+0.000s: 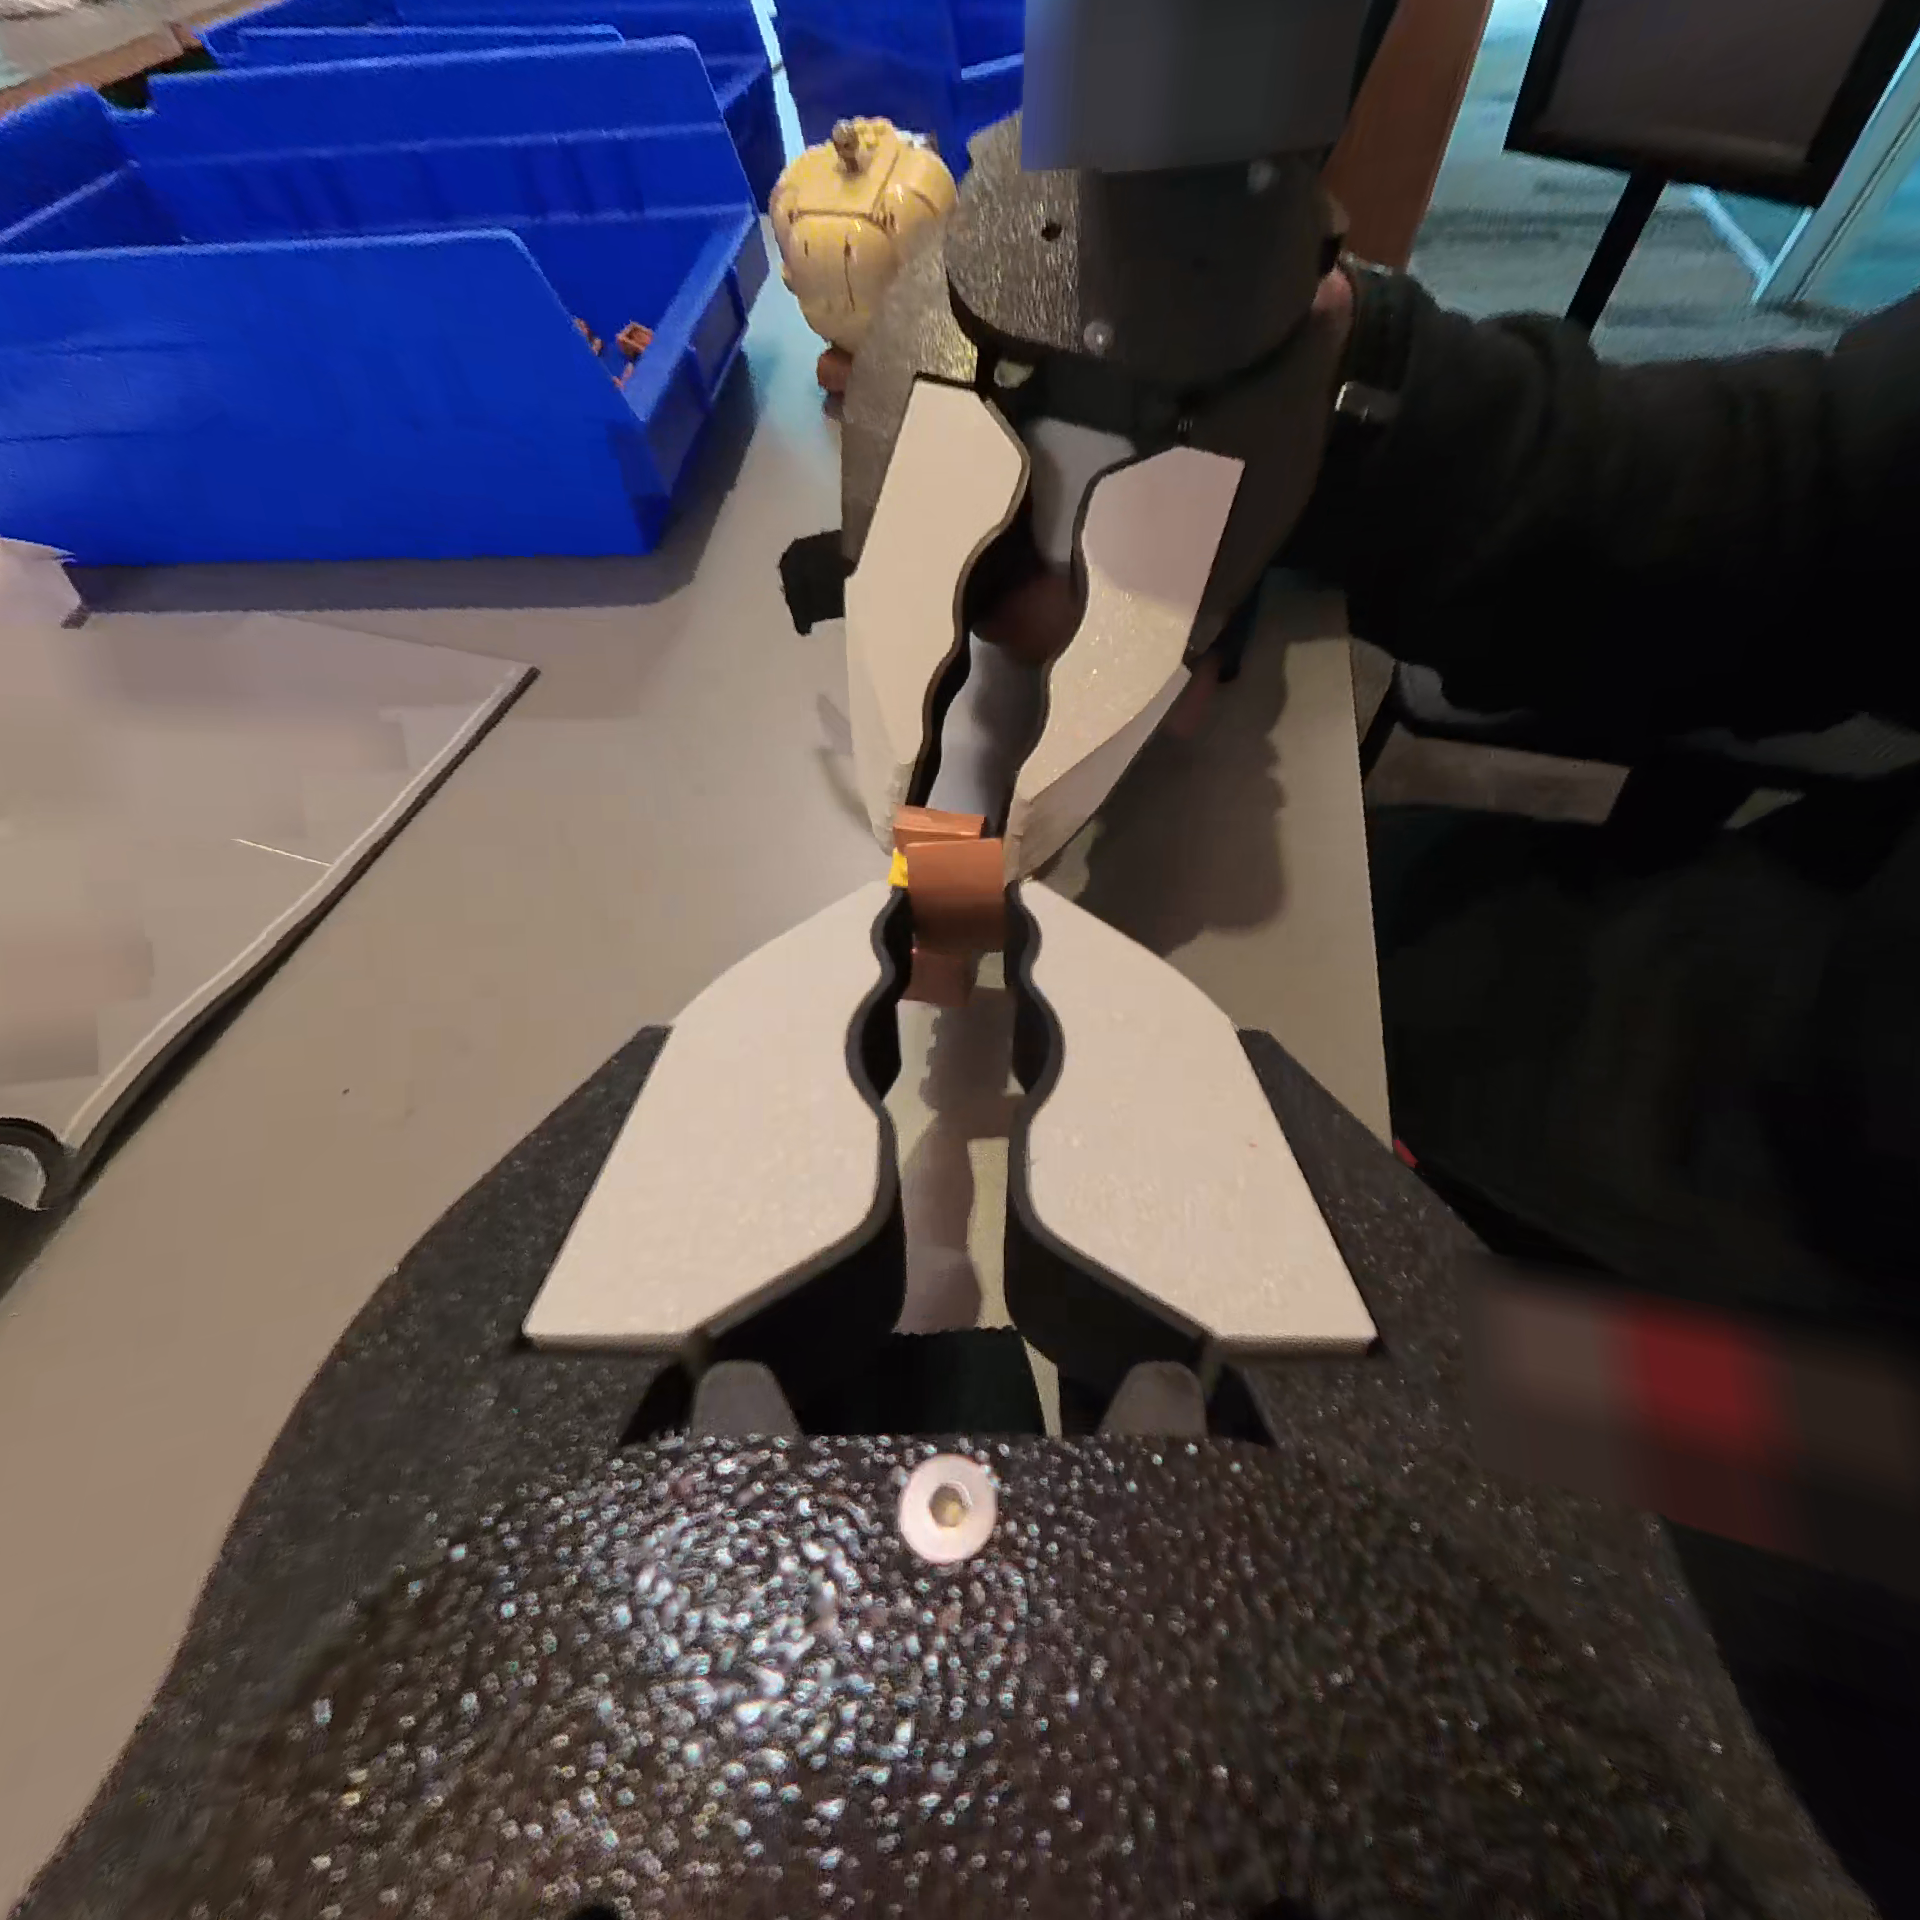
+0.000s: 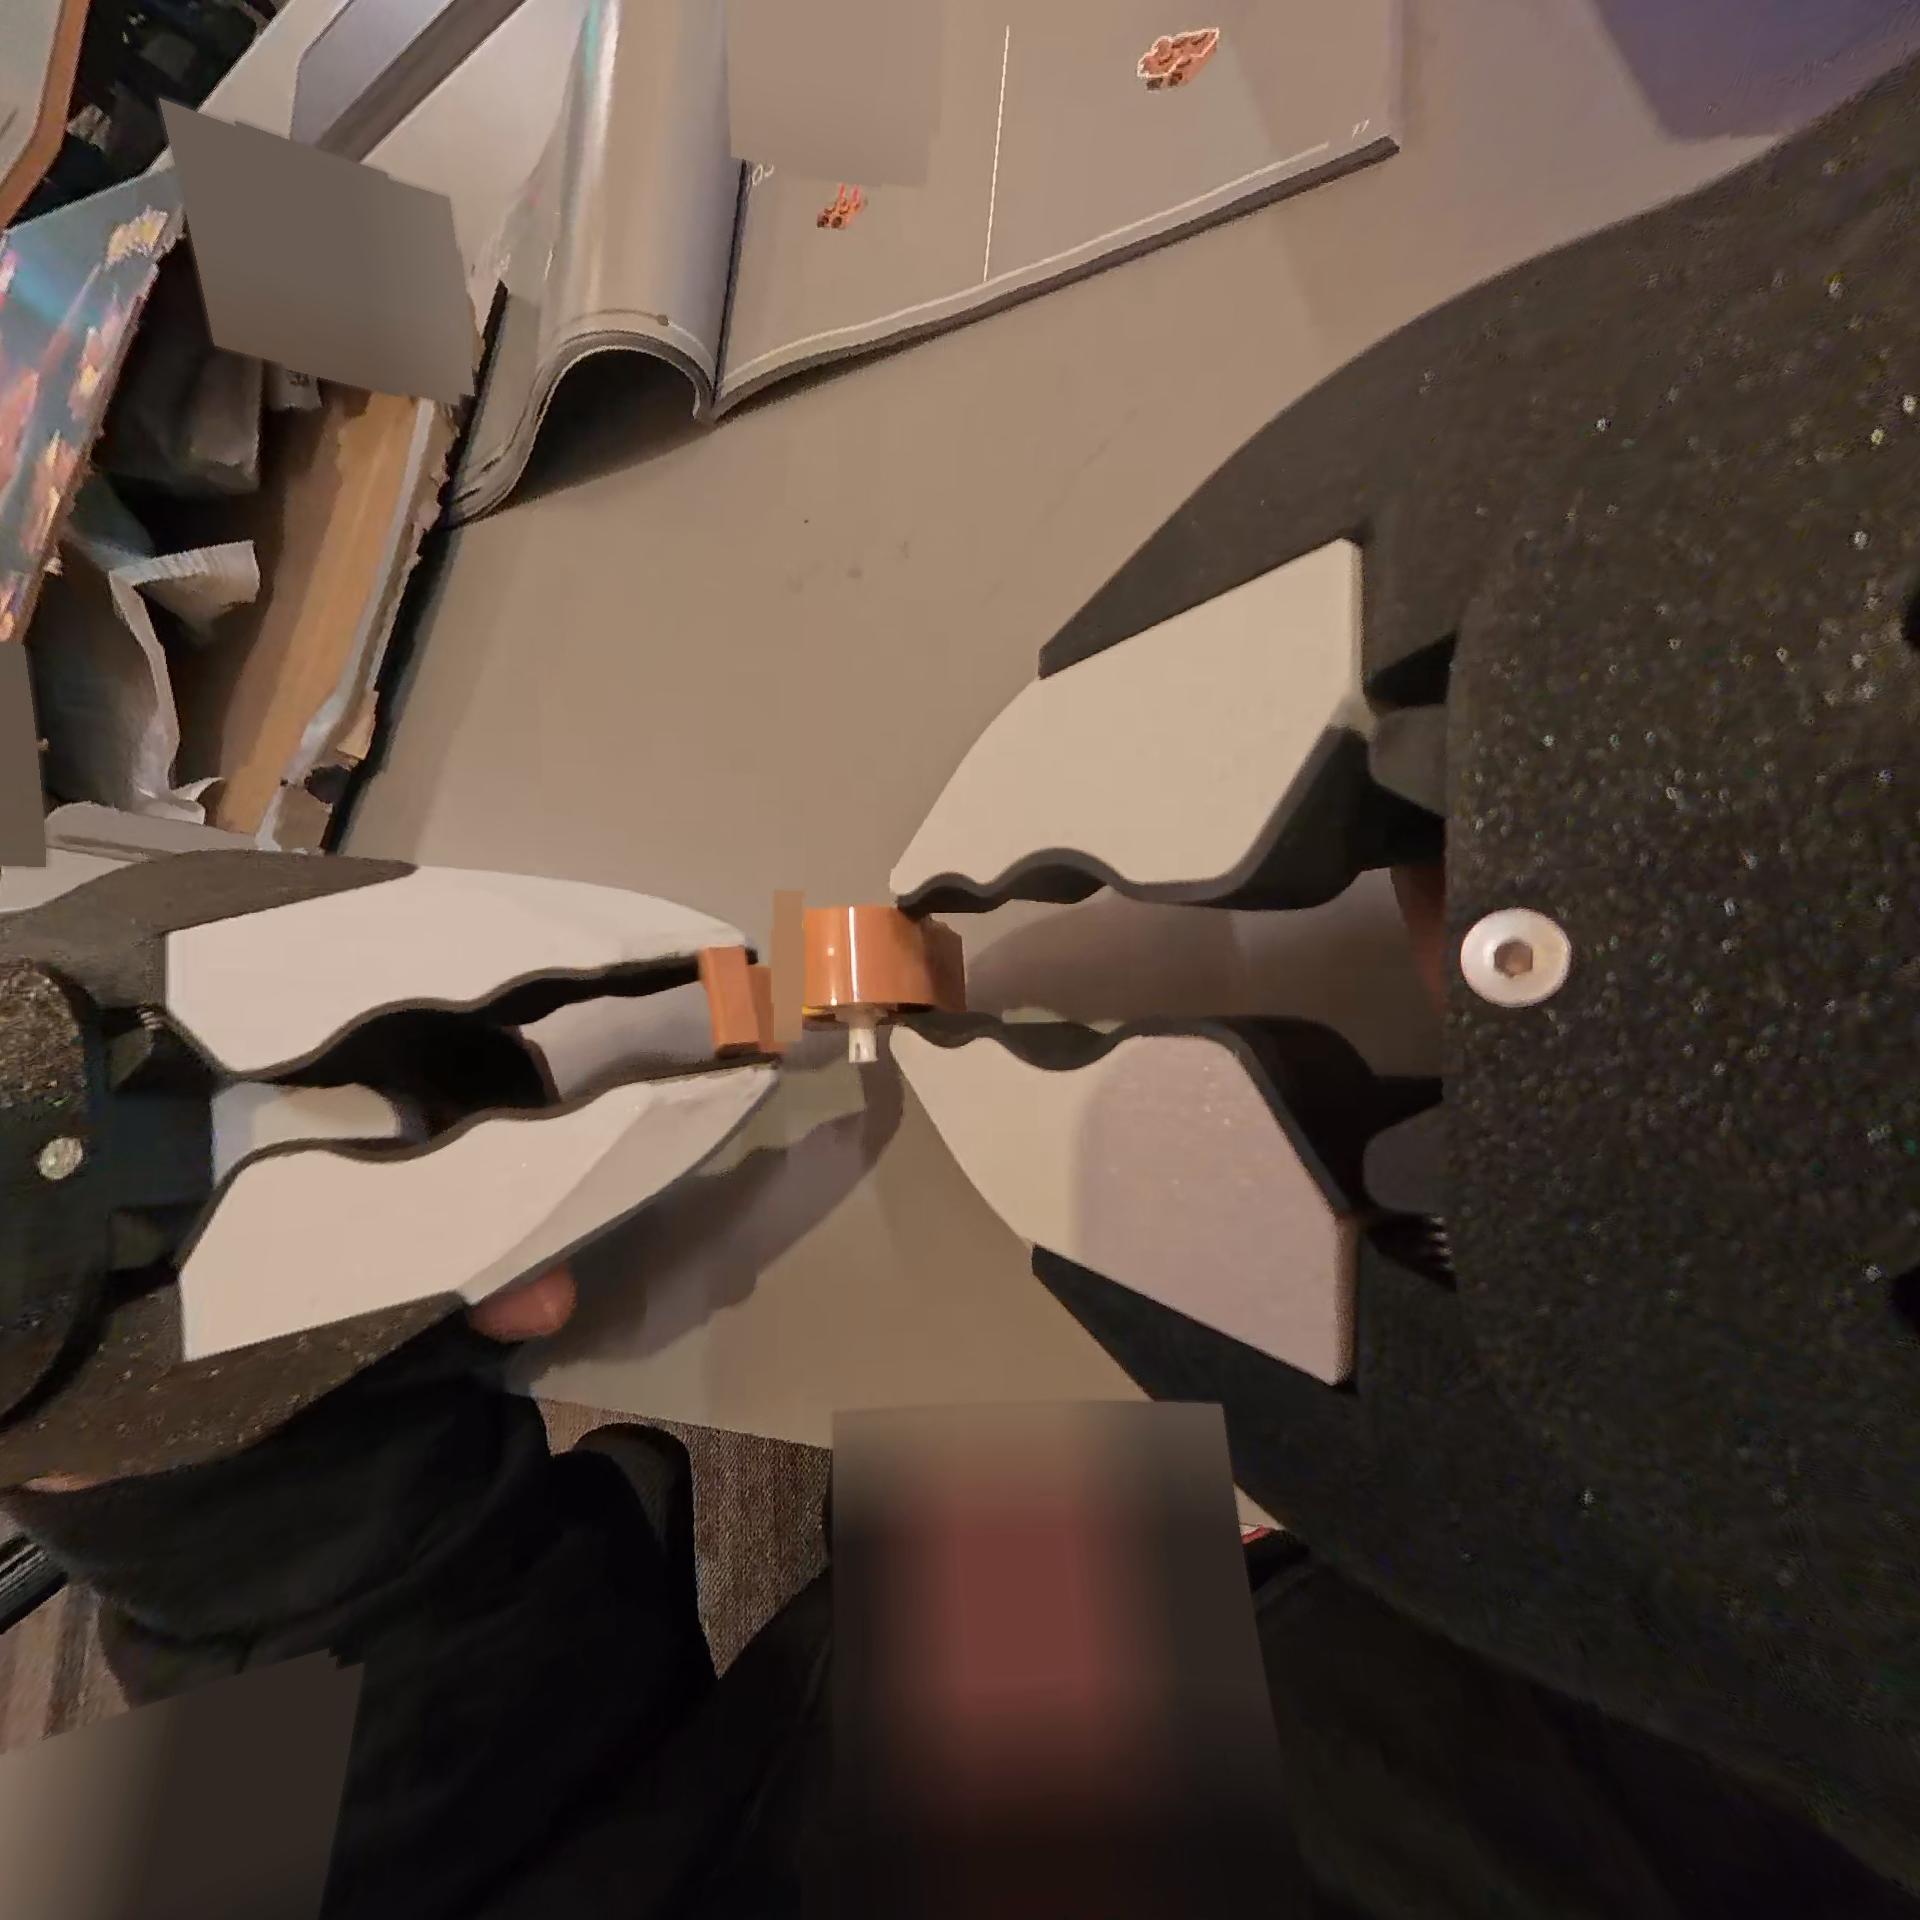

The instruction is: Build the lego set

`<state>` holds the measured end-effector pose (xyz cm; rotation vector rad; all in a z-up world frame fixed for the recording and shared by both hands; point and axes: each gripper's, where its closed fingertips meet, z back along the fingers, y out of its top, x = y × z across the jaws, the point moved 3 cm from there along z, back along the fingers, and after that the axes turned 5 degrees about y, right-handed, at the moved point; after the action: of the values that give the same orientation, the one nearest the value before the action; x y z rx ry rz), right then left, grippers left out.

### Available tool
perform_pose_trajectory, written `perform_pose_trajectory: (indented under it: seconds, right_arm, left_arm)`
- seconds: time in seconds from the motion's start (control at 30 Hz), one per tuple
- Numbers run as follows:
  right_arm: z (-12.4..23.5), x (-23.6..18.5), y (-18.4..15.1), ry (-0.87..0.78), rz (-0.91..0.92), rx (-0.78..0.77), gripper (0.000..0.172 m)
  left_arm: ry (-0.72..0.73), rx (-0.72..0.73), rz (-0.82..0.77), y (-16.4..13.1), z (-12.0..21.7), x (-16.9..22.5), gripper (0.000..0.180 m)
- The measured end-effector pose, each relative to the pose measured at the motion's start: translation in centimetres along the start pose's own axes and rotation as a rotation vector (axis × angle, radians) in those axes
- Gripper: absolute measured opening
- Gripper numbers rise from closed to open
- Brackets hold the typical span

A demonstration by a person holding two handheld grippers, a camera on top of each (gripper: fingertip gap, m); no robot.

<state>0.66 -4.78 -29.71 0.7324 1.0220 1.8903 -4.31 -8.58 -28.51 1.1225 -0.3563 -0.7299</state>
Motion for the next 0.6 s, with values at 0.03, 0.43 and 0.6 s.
perform_pose_trajectory:
  seconds: [0.03,0.43,0.6]
  right_arm:
    - [0.0,-0.1,0.0,0.005,0.004,0.0,0.017]
    - [-0.2,-0.8,0.1,0.035,0.042,0.003,0.017]
    - [-0.1,-1.1,0.5,0.05,0.06,0.028,0.017]
  left_arm:
    - [0.004,-0.011,-0.009,-0.1,-0.1,0.0,0.016]
    - [-0.036,-0.025,-0.037,-0.3,-0.1,0.5,0.016]
    - [-0.065,0.01,-0.027,0.1,0.3,0.8,0.016]
